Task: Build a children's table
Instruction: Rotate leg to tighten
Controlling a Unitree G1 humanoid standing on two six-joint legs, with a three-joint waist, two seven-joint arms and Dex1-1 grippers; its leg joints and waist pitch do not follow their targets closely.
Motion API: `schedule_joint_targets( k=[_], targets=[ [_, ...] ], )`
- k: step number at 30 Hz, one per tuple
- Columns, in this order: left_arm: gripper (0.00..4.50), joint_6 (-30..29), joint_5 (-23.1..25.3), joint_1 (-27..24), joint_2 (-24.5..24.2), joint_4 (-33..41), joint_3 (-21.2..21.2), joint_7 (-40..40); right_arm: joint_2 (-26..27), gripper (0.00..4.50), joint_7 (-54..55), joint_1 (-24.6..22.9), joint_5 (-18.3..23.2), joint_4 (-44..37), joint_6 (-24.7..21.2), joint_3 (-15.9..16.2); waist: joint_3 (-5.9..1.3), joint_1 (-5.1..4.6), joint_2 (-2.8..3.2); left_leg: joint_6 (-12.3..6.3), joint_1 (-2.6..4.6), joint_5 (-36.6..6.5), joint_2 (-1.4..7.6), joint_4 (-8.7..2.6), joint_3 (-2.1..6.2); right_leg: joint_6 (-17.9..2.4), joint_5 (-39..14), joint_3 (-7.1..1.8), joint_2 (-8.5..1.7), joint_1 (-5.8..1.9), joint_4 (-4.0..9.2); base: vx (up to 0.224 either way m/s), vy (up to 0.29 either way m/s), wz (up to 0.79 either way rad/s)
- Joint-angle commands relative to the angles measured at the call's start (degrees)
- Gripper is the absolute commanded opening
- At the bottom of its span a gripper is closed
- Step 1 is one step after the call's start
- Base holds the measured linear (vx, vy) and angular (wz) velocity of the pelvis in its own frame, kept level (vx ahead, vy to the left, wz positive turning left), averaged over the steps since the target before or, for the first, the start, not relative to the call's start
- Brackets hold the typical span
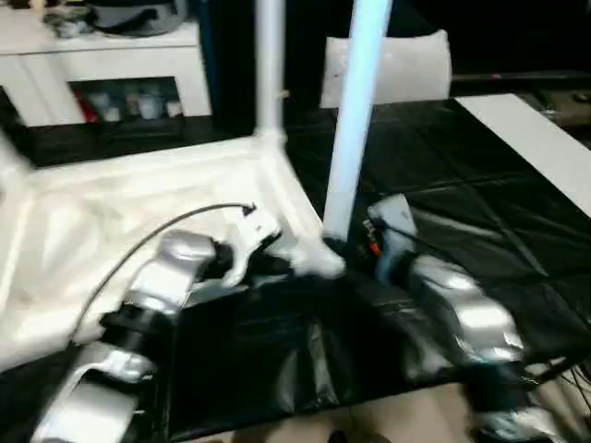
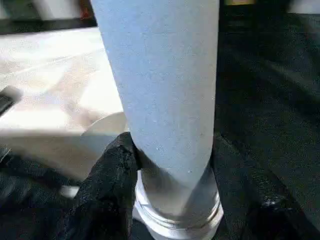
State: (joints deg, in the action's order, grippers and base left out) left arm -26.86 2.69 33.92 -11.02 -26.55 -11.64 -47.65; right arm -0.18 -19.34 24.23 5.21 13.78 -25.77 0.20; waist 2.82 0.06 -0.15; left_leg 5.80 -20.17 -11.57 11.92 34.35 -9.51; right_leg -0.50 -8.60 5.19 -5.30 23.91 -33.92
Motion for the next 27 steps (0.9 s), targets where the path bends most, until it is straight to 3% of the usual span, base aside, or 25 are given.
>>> schedule_joint_targets(
  k=[1,5,7,12,16,23,25,27],
  targets=[
    [0.0,-0.12,-1.45,2.66,4.42,1.15,-0.16,4.12,4.0,1.88,2.25,0.85,0.73,2.61,-1.22,3.62,-3.86,0.41,-0.17,-1.19,-0.32,-11.3,0.26,-4.23,-0.04,-8.21,-22.96,-2.1,-2.27,-3.11,4.74,0.0,0.0,0.0],
    [0.0,-1.06,-0.32,2.72,5.86,2.2,-0.27,6.36,5.18,1.88,4.53,0.63,0.24,3.03,0.86,2.12,-4.1,0.82,-0.27,-2.95,-0.65,-6.8,0.27,-4.11,-0.34,-10.28,-13.95,-2.45,-2.17,-3.66,3.77,0.0,0.0,0.0],
    [0.0,-0.69,-0.37,2.17,5.54,3.01,-0.88,5.59,4.5,2.44,4.06,-0.37,0.42,1.75,1.69,1.65,-4.06,0.99,-0.1,-3.72,-0.61,-5.89,0.24,-4.08,-0.4,-11.05,-11.98,-2.46,-2.19,-3.83,3.66,0.0,0.0,0.0],
    [0.0,0.57,-0.79,0.46,3.47,4.35,-1.7,2.94,0.98,2.91,0.83,-2.63,1.06,-0.87,4.01,0.57,-3.95,1.39,-0.02,-3.9,-0.44,-6.98,0.42,-4.21,-0.41,-11.23,-12.69,-2.48,-2.26,-3.95,3.73,0.0,0.0,0.0],
    [0.0,3.59,-1.37,-0.62,0.37,4.61,-2.67,-2.05,-4.41,3.22,-8.05,-4.14,4.72,-3.63,5.12,-0.59,-3.92,1.86,-0.03,-4.25,-0.46,-7.56,0.49,-4.17,-0.44,-11.02,-13.0,-2.55,-2.3,-4.06,3.76,0.0,0.0,0.0],
    [0.0,9.41,-2.2,-1.25,-4.62,3.77,-5.02,-11.53,-15.11,3.85,-24.79,-5.92,8.15,-7.1,5.66,0.67,-3.74,2.36,-0.23,-4.72,-0.38,-9.09,0.58,-4.18,-0.39,-10.21,-16.73,-2.46,-2.37,-4.03,4.13,0.0,0.0,0.0],
    [0.0,12.76,-2.5,-1.41,-7.97,3.51,-7.01,-18.36,-20.86,3.85,-34.01,-6.09,9.35,-7.85,6.69,2.75,-3.65,2.63,-0.2,-4.49,-0.19,-9.89,0.68,-4.2,-0.49,-9.97,-18.52,-2.51,-2.39,-3.69,4.29,0.0,0.0,0.0],
    [0.0,14.98,-2.48,-1.24,-9.51,2.99,-8.06,-21.56,-23.29,3.85,-38.41,-6.04,10.12,-8.04,7.1,3.93,-3.63,2.93,-0.2,-4.59,-0.1,-10.15,0.81,-4.23,-0.44,-10.08,-18.43,-2.52,-2.38,-3.6,4.21,0.0,0.0,0.0]
  ],
)
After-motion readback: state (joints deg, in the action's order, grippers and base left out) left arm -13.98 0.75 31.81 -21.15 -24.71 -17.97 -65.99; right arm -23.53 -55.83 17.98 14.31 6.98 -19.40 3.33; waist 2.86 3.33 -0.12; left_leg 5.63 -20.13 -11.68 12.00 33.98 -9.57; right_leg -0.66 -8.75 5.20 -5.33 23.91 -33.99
